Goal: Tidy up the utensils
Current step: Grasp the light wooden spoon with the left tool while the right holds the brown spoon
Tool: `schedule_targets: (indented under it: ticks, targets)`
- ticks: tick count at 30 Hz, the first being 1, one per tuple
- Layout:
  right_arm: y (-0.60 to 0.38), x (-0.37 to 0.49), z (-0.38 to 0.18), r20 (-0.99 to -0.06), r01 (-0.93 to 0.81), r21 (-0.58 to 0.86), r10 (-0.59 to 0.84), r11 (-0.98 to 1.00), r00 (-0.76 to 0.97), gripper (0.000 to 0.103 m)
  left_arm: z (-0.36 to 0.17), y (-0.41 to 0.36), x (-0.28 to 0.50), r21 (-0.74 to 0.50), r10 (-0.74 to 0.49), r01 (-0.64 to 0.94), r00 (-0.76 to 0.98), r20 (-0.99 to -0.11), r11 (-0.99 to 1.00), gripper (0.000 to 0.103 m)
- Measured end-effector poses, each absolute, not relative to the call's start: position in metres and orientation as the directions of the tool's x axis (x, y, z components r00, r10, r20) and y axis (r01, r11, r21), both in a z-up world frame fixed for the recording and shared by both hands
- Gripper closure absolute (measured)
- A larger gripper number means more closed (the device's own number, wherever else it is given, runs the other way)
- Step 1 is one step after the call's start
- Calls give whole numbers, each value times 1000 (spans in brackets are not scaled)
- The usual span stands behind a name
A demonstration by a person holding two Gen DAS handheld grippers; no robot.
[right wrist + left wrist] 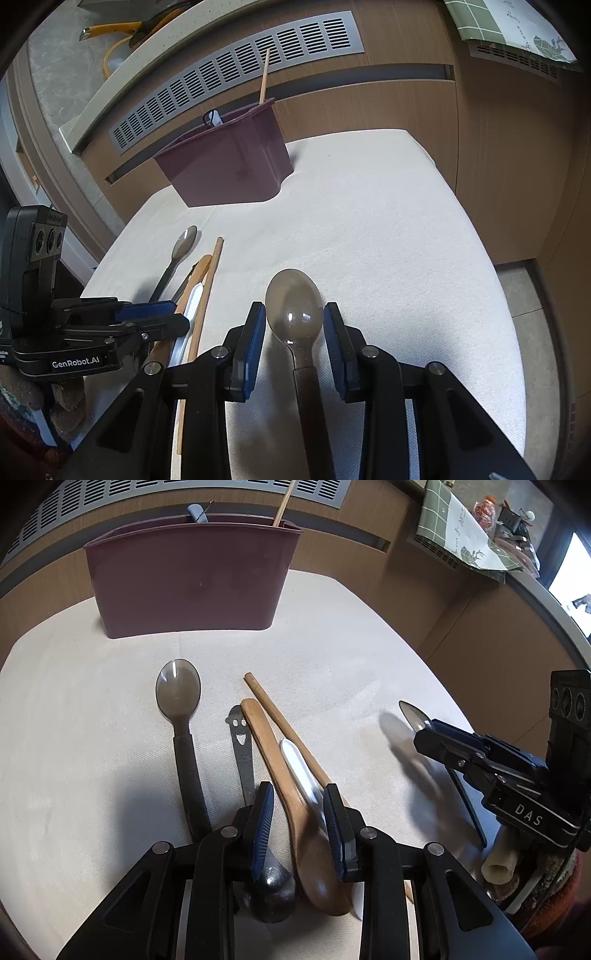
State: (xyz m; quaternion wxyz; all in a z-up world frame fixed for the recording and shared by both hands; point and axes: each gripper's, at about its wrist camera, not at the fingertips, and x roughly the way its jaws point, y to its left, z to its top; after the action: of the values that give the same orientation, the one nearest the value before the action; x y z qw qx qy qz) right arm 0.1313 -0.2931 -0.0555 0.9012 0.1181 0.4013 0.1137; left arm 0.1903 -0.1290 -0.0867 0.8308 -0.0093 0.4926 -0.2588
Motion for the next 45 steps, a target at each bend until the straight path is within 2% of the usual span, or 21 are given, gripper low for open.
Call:
schedule_targets:
  ticks: [10,26,32,37,41,45]
  targets:
    - [-293,132,-56,-698,-118,309,309,944,647,74,-86,-128,195,-212,-385,406,410,-827,889,74]
    - [-294,132,-56,-691,-123,328,326,937,645,73,-87,-133,209,-335,-495,424,357,-792,841,74]
    - [-294,133,-57,-693,-125,332,332,935,640,73,-83,-118,202,-291,-441,380,405,-801,878,74]
    - [-293,133,-57,-692,-126,333,333,935,641,73,-86,-131,202,-249,-415,404,400,-817,880,74]
    - [-293,133,-56,-693,-123,332,330,935,640,73,-85,-149,204,-154,-352,430,432,-831,890,74]
    - [-293,133,-57,-698,-117,329,325,937,638,73,-86,-151,210,-136,-328,419,430,-841,898,73]
